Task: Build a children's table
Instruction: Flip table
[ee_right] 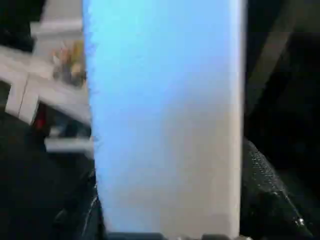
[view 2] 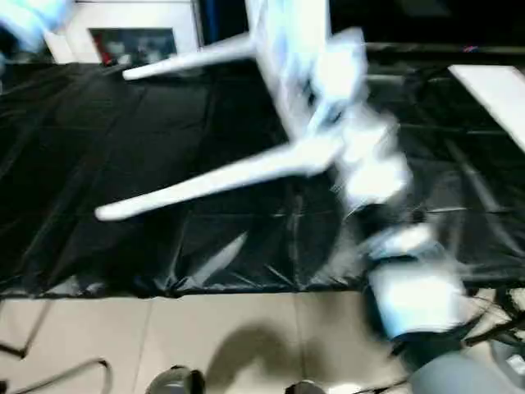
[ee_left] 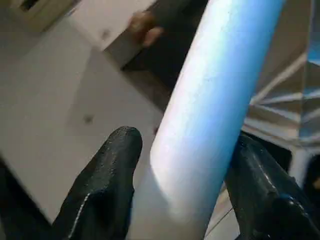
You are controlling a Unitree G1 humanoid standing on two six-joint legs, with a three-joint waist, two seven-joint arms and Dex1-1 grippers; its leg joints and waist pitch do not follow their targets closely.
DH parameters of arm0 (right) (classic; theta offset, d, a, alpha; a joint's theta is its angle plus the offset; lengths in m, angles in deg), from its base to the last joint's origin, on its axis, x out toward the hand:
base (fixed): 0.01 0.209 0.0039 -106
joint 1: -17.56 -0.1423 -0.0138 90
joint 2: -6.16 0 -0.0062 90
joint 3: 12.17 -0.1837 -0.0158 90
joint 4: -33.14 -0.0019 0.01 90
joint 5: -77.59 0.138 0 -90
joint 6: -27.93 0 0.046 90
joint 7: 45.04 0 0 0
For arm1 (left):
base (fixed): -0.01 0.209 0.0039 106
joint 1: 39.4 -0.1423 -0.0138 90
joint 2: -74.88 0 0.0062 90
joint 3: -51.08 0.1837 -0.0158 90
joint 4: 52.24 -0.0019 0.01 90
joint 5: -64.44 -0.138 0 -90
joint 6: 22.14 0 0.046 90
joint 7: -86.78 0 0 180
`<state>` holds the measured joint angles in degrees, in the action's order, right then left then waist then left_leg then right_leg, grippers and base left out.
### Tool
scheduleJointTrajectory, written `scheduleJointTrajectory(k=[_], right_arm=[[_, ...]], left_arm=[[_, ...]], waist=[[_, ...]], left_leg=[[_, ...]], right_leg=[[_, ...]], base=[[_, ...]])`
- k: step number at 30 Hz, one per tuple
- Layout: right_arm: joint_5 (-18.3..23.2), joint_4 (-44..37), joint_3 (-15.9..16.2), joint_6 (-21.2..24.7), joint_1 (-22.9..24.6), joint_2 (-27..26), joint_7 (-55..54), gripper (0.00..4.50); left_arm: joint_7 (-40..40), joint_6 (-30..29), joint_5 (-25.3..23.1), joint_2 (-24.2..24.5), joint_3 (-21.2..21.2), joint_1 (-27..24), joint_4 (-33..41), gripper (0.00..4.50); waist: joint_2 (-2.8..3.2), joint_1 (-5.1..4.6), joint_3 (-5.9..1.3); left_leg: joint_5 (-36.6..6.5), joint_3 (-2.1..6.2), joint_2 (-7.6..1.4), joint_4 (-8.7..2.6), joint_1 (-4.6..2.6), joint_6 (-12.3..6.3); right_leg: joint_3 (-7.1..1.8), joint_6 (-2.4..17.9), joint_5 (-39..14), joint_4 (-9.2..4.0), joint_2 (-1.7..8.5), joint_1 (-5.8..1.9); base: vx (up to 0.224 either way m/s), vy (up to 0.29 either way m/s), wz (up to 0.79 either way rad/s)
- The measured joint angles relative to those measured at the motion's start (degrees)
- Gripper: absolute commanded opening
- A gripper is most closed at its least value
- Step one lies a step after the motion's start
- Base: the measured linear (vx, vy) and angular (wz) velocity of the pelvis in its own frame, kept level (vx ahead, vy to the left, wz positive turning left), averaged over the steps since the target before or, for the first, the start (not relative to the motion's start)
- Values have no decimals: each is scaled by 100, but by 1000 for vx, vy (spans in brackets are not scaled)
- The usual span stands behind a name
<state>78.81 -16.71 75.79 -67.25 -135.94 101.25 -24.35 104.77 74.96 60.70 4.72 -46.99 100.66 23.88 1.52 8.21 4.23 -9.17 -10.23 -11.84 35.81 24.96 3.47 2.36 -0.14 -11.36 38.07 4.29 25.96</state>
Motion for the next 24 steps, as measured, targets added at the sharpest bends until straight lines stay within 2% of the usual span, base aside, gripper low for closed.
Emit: scheduleJointTrajectory(k=[1,3,5,6,7,8,10,12,17,24], right_arm=[[-40,-121,29,89,-101,123,118,193],[-96,-302,51,258,-168,223,285,193],[-75,-491,68,398,-161,251,466,193],[-67,-602,74,497,-159,274,546,227],[-63,-653,81,546,-157,297,586,227],[-30,-729,98,615,-137,337,654,248],[75,-844,141,739,-64,407,822,269],[120,-887,152,852,-21,437,982,286],[173,-1084,135,1114,100,435,1111,319],[418,-1314,40,1272,290,563,1450,379]], left_arm=[[0,-74,179,-107,-103,-139,120,244],[1,-183,394,-156,-190,-324,319,241],[27,-311,494,-167,-299,-517,513,239],[53,-387,538,-178,-352,-569,597,237],[68,-464,565,-179,-374,-607,681,237],[95,-525,615,-182,-396,-677,753,236],[164,-629,665,-195,-423,-768,818,235],[208,-693,695,-172,-436,-827,865,234],[260,-845,742,-90,-436,-914,1023,234],[331,-855,742,-78,-435,-933,1048,234]], waist=[[-17,19,-3],[-87,28,-24],[-92,13,-26],[-92,11,-26],[-97,11,-27],[-100,11,-27],[-117,12,-28],[-143,3,-44],[-145,-28,-51],[-114,-46,-70]], left_leg=[[1,0,-4,1,-2,2],[4,7,-11,14,-3,11],[-14,9,-9,32,-6,36],[-13,8,-8,44,-10,35],[-13,8,-7,54,-13,34],[-13,8,-5,55,-28,34],[-15,8,-5,54,-91,34],[-16,22,-5,48,-104,35],[-15,27,-4,44,-108,37],[-12,30,-4,41,-107,42]], right_leg=[[5,3,-2,3,0,-2],[17,5,-4,3,-7,-16],[-1,-4,3,8,9,-22],[-13,-13,13,10,16,-26],[-14,-14,21,8,18,-34],[-15,-15,27,3,22,-52],[-16,-19,26,-5,24,-115],[-14,-46,12,-5,23,-127],[-14,-61,47,-3,21,-119],[-14,-57,60,-1,16,-107]], base=[[0,0,0],[0,0,0],[0,0,0],[0,0,0],[0,0,0],[0,0,0],[0,0,0],[0,0,0],[0,0,0],[0,0,0]])
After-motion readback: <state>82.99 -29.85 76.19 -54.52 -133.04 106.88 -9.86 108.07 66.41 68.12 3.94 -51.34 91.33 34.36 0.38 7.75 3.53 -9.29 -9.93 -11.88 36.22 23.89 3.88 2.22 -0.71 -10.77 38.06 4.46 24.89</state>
